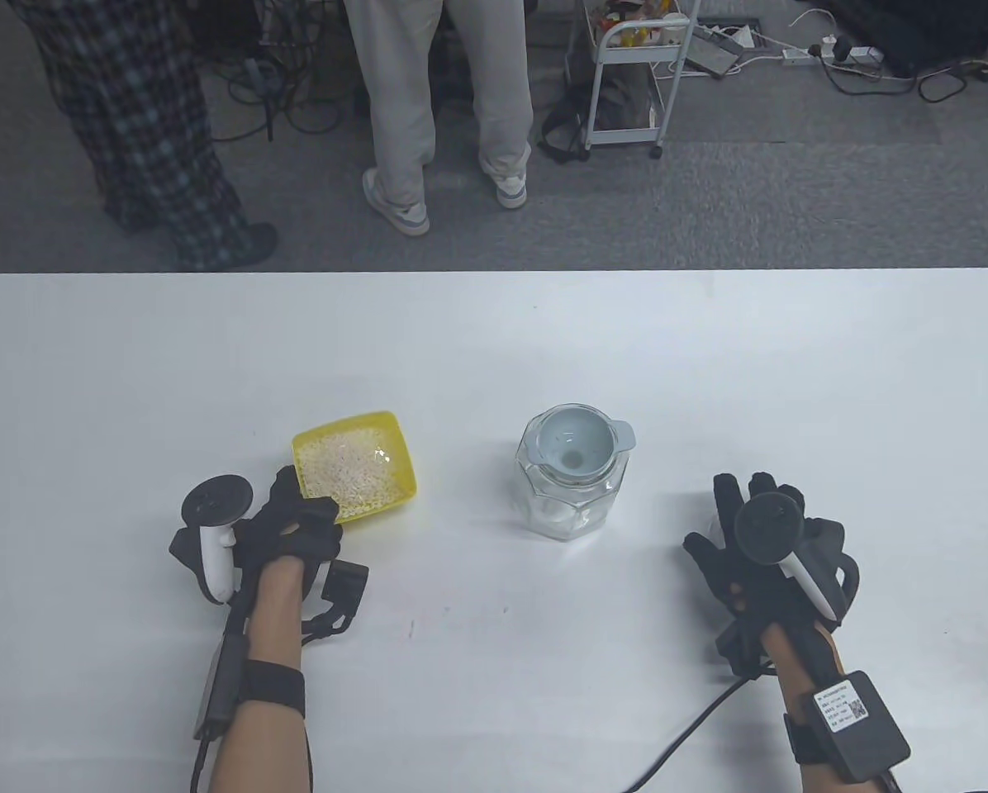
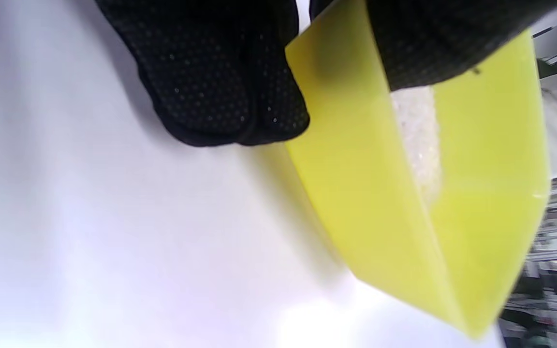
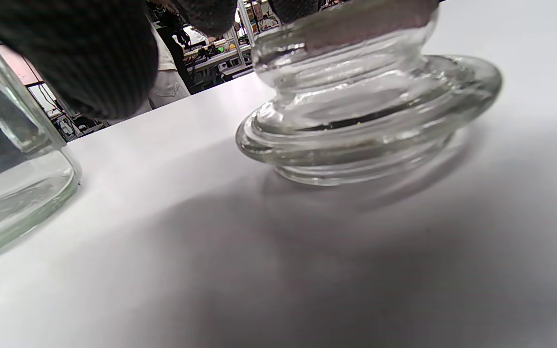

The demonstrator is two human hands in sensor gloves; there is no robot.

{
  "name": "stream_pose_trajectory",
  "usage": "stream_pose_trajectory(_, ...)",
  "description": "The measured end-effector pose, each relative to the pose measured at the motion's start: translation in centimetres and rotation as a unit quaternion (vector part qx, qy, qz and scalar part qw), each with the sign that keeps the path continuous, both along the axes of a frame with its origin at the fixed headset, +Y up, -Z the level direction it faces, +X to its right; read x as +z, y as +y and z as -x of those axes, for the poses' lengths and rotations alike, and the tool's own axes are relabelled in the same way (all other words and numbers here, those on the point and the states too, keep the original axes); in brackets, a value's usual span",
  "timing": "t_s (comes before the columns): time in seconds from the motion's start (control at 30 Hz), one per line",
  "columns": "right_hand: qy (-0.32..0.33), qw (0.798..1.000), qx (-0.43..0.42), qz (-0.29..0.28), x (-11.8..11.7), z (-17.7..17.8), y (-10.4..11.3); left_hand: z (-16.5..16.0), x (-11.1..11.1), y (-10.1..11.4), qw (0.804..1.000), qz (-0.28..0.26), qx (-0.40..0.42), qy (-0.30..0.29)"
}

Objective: Transfer rice through funnel into glass jar

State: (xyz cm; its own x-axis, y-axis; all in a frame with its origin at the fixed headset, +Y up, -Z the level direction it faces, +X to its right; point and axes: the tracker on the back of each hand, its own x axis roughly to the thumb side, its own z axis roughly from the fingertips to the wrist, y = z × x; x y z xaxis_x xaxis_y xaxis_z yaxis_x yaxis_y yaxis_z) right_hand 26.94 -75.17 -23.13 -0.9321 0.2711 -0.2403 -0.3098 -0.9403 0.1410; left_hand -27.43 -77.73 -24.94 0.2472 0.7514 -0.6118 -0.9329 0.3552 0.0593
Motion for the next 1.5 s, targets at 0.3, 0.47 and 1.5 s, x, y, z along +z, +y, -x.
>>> stream_pose_trajectory(0.3,-0.002,1.0,-0.001,0.001,0.0,0.0,0.1,-3.7,-0.7,1.5,0.987,-0.071,0.116,-0.089)
stream_pose_trajectory(0.47,-0.006,1.0,-0.008,-0.003,0.0,-0.2,0.2,-6.0,-1.4,4.2,0.969,-0.128,0.169,-0.125)
stream_pose_trajectory(1.5,-0.002,1.0,-0.011,-0.004,0.0,-0.1,0.3,-15.4,-1.2,17.1,0.93,-0.252,-0.177,-0.202)
